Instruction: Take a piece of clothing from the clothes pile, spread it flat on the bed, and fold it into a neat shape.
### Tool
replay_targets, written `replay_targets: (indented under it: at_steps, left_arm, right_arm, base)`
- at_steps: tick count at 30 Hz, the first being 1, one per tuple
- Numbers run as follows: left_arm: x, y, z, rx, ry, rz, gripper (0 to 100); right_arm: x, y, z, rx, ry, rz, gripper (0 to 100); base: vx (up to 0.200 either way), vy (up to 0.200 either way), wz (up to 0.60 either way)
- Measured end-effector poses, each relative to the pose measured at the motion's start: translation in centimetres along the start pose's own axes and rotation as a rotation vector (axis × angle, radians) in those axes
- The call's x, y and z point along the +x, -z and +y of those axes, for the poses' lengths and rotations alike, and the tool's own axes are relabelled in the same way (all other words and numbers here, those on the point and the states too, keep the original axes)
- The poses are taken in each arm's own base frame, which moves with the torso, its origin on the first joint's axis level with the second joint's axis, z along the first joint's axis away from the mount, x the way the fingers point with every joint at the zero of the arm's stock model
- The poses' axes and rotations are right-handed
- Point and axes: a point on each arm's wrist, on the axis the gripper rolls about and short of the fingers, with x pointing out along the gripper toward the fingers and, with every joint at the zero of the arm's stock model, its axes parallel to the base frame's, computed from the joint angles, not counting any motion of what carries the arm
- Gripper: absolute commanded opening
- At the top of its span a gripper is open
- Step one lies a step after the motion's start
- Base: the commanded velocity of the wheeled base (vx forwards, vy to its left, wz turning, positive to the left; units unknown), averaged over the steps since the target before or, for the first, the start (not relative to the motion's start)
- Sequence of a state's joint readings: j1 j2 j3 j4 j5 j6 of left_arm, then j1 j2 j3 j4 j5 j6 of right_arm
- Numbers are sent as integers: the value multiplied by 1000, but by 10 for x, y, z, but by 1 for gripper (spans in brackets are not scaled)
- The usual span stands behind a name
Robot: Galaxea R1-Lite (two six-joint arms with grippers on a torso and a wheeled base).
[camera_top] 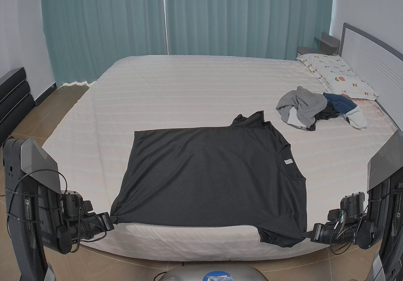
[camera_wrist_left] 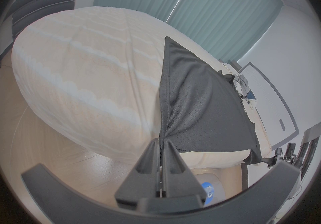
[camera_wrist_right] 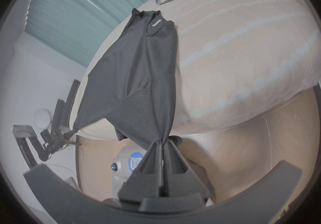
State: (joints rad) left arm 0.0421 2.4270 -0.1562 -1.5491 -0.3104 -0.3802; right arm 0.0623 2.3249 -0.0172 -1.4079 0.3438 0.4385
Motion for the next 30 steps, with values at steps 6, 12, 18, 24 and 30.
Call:
replay_targets:
  at_steps: [6, 12, 18, 24, 30]
  left_arm:
    - [-3, 5, 3, 51, -37, 16, 0]
    - [-8, 10, 4, 92, -55, 37, 0]
    - [-14, 13, 2, 122, -59, 52, 0]
    - [-22, 19, 2, 202, -67, 90, 0]
    - [-25, 21, 3, 245, -120, 92, 0]
  right_arm:
    - [-3, 3, -6, -34, 33, 44, 0]
    - [-10, 2, -5, -44, 34, 45, 0]
    - [-17, 2, -7, -61, 49, 63, 0]
    - [-21, 8, -10, -102, 70, 130, 0]
    - [-26, 8, -8, -121, 70, 132, 0]
  base:
    - [0, 0, 0]
    - [0, 0, 0]
    - [0, 0, 0]
    - [0, 0, 0]
    - [0, 0, 0]
